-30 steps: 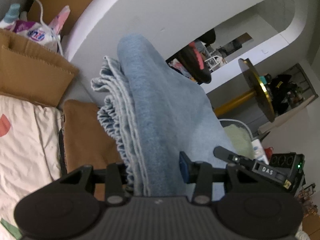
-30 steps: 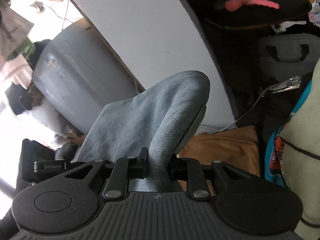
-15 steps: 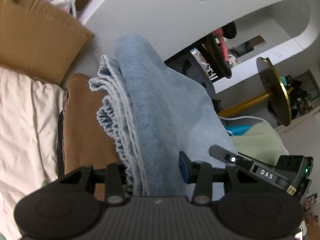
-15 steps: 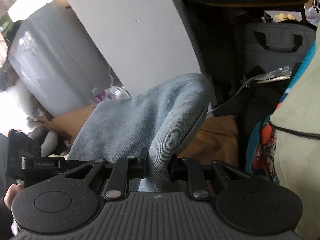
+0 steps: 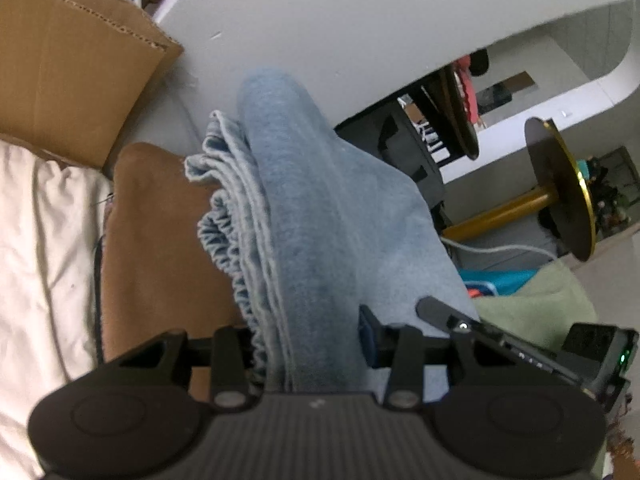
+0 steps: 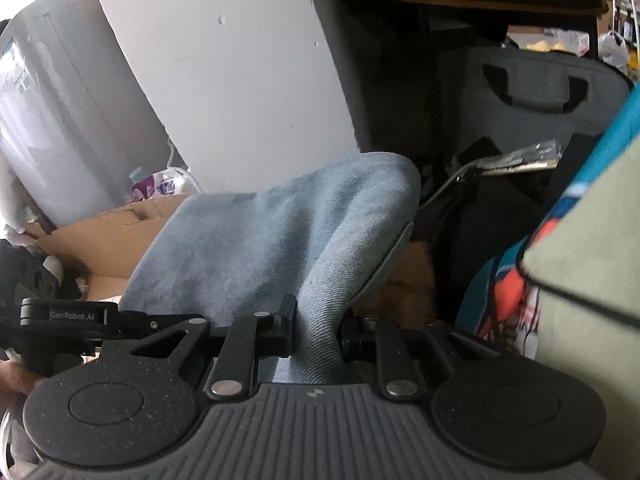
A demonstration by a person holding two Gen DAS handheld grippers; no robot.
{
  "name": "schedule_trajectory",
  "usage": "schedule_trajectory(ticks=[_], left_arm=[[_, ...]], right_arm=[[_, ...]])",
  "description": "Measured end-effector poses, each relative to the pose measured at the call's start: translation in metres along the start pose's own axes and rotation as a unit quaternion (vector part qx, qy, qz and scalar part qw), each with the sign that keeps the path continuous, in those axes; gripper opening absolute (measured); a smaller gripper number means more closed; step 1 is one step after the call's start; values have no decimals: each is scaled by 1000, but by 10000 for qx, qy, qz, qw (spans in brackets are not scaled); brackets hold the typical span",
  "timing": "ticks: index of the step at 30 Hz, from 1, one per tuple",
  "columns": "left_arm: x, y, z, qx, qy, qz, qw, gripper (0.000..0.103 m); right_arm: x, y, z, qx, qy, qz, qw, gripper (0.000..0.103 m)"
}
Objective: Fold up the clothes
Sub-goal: 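Lower the folded jeans stack onto the cardboard with both grippers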
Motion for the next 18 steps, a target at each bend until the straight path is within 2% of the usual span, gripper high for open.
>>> schedule_trajectory(ticks=[10,18], left_arm=[[-10,6,-10,128,-183,-65,9997,43],[-53,11,17,41,-361,-251,9990,44]], right_arm=[[-3,-3,14,-2,-135,1,9999,21],[4,20,52,-139,1,8,9999,21]])
Point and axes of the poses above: each gripper's, at about its wrist camera, not at the fingertips, and z roughly the way its jaws point, x to its right, y to its underside, the point moved 8 cm from there along z, roughly the way its jaws point, and after that the axes turned 6 degrees about -x, right-handed, at the moved point
